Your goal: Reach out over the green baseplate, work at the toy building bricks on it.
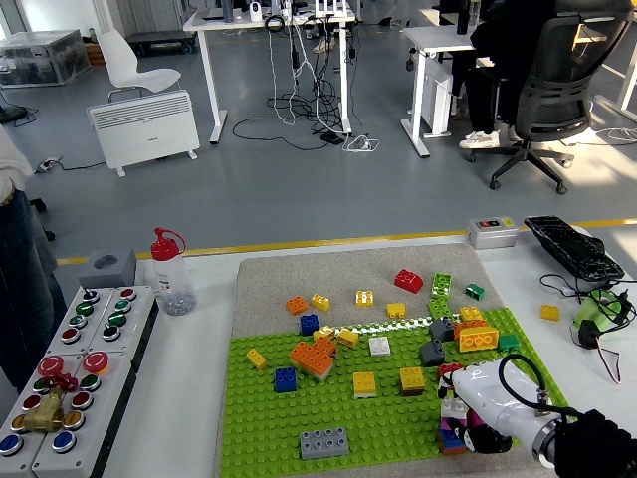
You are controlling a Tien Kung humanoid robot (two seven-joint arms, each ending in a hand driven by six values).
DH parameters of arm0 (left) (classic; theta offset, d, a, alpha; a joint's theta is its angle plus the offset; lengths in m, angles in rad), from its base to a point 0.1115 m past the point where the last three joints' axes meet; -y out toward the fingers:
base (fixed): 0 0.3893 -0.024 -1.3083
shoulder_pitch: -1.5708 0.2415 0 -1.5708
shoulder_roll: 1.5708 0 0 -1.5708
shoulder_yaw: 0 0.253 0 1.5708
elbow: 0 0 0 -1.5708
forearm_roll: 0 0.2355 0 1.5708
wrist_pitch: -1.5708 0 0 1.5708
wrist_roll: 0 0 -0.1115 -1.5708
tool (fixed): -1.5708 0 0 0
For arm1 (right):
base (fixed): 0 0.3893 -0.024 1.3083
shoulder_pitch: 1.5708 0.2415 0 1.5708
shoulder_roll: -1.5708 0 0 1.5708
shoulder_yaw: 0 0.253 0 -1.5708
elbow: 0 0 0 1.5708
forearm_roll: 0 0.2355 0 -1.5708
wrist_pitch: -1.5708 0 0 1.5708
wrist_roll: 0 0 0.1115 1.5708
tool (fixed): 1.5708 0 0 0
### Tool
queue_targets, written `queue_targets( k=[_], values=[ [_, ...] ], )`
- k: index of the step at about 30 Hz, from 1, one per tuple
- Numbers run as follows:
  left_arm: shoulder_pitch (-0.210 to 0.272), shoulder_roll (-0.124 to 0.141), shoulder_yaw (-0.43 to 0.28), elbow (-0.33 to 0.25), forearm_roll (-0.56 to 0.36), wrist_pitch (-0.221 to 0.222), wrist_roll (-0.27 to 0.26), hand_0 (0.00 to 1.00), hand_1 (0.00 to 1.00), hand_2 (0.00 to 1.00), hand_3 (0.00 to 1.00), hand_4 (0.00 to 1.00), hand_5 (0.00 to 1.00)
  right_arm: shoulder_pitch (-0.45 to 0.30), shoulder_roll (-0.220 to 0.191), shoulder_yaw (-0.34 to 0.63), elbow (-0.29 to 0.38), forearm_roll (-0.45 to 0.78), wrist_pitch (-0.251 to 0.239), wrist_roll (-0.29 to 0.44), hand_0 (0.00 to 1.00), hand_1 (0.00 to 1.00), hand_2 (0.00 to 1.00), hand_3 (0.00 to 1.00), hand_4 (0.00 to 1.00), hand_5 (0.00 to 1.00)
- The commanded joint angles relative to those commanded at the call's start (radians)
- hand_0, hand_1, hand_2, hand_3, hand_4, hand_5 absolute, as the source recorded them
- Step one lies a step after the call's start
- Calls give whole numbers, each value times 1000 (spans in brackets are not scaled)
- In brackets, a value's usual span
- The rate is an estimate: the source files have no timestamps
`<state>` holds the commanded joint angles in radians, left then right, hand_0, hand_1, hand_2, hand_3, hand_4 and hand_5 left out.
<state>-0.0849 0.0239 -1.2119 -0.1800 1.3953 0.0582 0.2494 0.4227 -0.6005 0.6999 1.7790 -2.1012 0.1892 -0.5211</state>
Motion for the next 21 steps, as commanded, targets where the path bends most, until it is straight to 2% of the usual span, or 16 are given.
queue_targets(
  k=[9,10,15,16,21],
  values=[
    [1,1,3,0,-3,-1,1,684,696,682,618,349,998,2,-8,13,0,-18,-23,4,161,334,551,560,642,175],
    [2,1,3,0,-3,-1,2,684,696,682,618,349,998,2,-10,16,0,-21,-25,4,174,343,587,608,673,196],
    [6,1,4,0,-4,-2,2,684,696,682,618,349,998,0,-26,51,0,-39,-30,1,174,343,587,608,673,196],
    [7,1,4,0,-4,-2,2,684,696,681,618,349,998,-1,-29,59,0,-42,-31,2,204,384,649,674,725,249],
    [11,2,3,0,0,-3,5,684,696,681,618,349,998,-4,-37,88,0,-47,-38,4,204,384,649,674,725,249]
  ],
)
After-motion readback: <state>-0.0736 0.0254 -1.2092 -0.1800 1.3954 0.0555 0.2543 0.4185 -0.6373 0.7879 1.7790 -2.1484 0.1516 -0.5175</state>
